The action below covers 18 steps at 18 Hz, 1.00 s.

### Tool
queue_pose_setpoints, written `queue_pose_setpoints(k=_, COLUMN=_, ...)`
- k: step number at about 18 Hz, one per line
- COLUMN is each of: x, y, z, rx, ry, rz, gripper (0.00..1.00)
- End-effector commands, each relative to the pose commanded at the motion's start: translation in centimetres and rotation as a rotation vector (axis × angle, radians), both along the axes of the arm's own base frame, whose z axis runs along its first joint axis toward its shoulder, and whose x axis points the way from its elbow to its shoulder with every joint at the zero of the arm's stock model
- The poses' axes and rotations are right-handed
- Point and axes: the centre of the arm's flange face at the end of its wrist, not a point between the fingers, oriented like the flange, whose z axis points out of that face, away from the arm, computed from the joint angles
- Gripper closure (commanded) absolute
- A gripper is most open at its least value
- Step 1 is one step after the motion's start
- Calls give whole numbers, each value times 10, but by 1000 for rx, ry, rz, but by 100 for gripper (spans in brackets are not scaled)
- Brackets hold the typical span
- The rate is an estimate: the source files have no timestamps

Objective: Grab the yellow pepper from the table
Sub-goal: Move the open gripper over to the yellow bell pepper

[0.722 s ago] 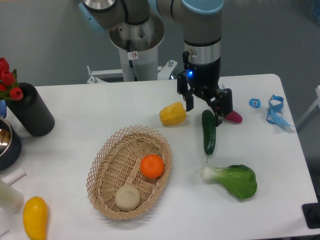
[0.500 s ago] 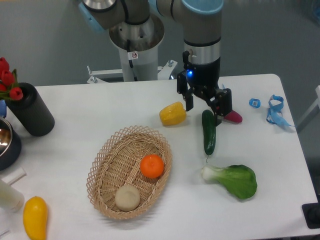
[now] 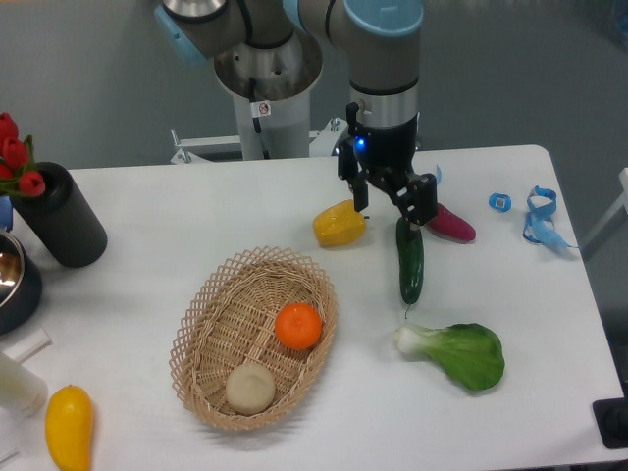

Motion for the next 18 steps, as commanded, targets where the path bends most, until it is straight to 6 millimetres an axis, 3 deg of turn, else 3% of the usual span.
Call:
queue_pose_setpoints(k=4, x=8, y=-4, z=-21, rx=-31, ry=-27, rz=-16, gripper=0)
queue_pose_setpoints(k=9, x=15, y=-13, z=-51, rx=-101, ry=-29, rz=-204, gripper=0)
queue_pose_setpoints(k=18, x=30, y=-43, z=-117, rx=-367, ry=-55, rz=-377, gripper=0)
